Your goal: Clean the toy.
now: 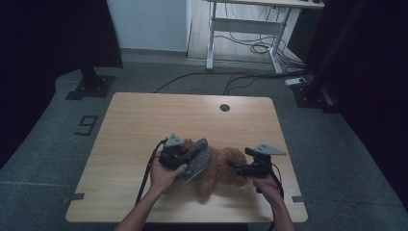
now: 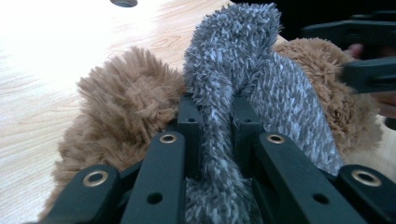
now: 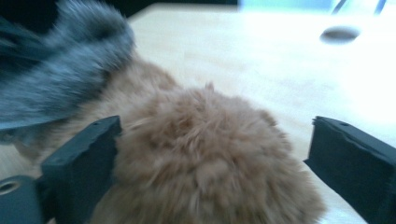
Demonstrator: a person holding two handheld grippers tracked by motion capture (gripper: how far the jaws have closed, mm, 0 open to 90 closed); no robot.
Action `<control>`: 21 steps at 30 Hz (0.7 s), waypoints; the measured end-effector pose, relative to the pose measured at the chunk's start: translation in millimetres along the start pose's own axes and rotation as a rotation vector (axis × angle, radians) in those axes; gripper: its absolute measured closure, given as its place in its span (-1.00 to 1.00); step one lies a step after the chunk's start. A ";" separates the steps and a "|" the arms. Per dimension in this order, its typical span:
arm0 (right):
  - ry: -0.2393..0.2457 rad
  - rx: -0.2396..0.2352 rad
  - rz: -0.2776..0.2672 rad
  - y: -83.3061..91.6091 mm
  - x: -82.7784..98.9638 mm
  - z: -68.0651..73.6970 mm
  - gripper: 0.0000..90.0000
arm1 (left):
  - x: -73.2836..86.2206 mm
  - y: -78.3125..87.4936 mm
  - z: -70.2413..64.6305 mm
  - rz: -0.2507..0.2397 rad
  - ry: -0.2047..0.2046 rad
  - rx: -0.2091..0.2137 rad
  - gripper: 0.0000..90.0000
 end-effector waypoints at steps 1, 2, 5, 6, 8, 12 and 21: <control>0.006 -0.014 0.039 -7.0 2.4 1.3 -0.99 | 1.6 1.8 0.0 0.000 0.002 0.004 0.73; 0.014 -0.026 0.083 -13.5 6.4 2.3 -1.00 | 3.8 4.2 0.3 -0.002 0.003 0.007 0.73; -0.081 -0.080 0.157 -23.9 16.1 -1.1 -1.00 | 7.9 12.9 2.7 -0.008 0.021 0.022 0.72; -0.103 -0.089 0.173 -25.0 19.1 -2.0 -1.00 | 7.6 19.0 4.9 -0.017 0.029 0.027 0.72; -0.113 -0.110 0.189 -24.4 24.5 -1.0 -1.00 | 6.1 28.3 8.6 -0.028 0.030 0.019 0.72; -0.115 -0.122 0.200 -18.8 31.9 0.3 -0.90 | 3.9 49.4 24.4 -0.044 0.030 -0.035 0.71; -0.054 -0.123 0.124 -8.4 38.9 9.0 -0.50 | 31.0 45.9 55.7 0.049 0.127 -0.100 0.72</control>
Point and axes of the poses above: each handheld gripper's, and its own axes: y roughly backward along the jaws, x roughly out of its underside, z roughly to its left, the point moved 4 cm from there along -y, roughly forward along the jaws, and after that the axes turned 11 degrees about -z, right-handed, at the moved point
